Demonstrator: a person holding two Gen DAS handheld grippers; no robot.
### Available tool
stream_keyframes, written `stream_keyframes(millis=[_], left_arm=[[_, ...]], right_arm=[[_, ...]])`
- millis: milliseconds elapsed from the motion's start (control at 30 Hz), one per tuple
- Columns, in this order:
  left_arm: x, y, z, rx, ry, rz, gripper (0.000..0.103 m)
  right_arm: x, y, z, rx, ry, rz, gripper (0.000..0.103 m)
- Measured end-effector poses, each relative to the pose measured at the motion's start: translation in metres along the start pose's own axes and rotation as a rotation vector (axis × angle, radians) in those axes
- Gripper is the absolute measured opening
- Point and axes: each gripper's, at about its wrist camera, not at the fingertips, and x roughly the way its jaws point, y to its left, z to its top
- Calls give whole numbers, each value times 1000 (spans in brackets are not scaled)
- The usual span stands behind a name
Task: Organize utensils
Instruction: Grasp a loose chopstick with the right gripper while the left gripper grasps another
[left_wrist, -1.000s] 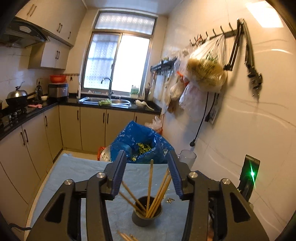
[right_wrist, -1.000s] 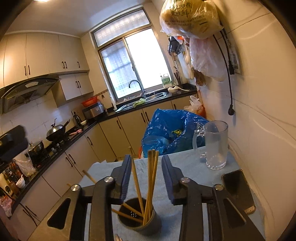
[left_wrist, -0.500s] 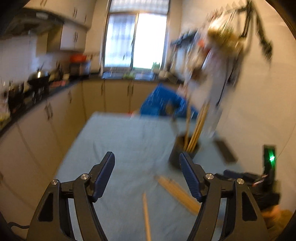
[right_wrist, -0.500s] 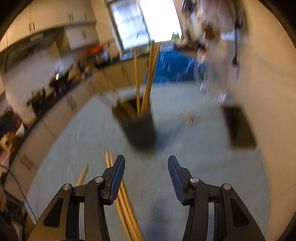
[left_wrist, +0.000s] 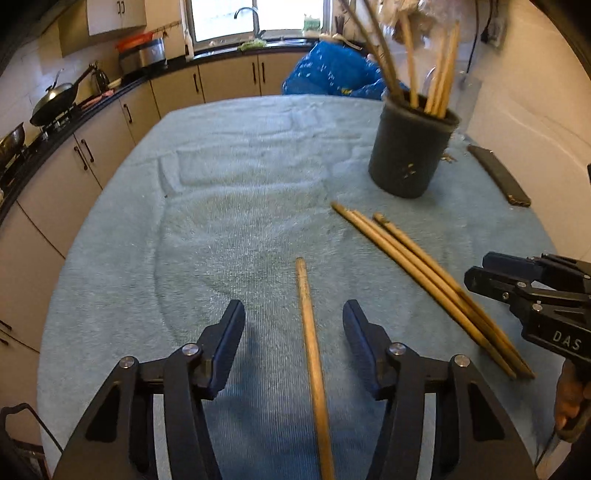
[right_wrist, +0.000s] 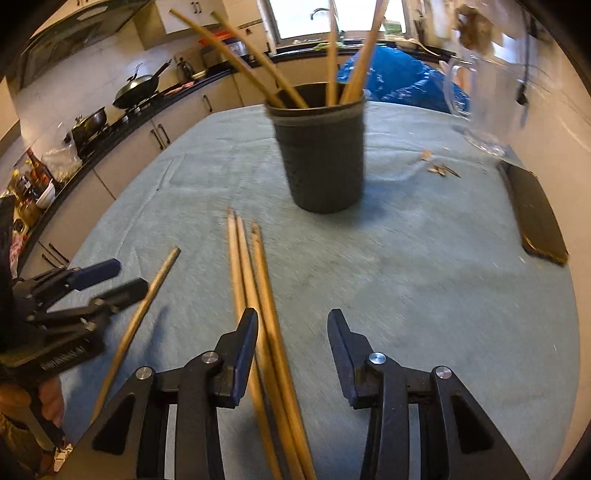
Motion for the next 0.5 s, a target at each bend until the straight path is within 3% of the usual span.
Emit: stream_keyframes(millis=[133, 500], left_arm=[[17, 2, 6, -20, 51, -18, 24], [25, 10, 16, -67, 51, -68, 22]], right_arm=[[21, 12, 16, -23, 22, 0, 39], [61, 30, 52, -85, 68, -74, 31]])
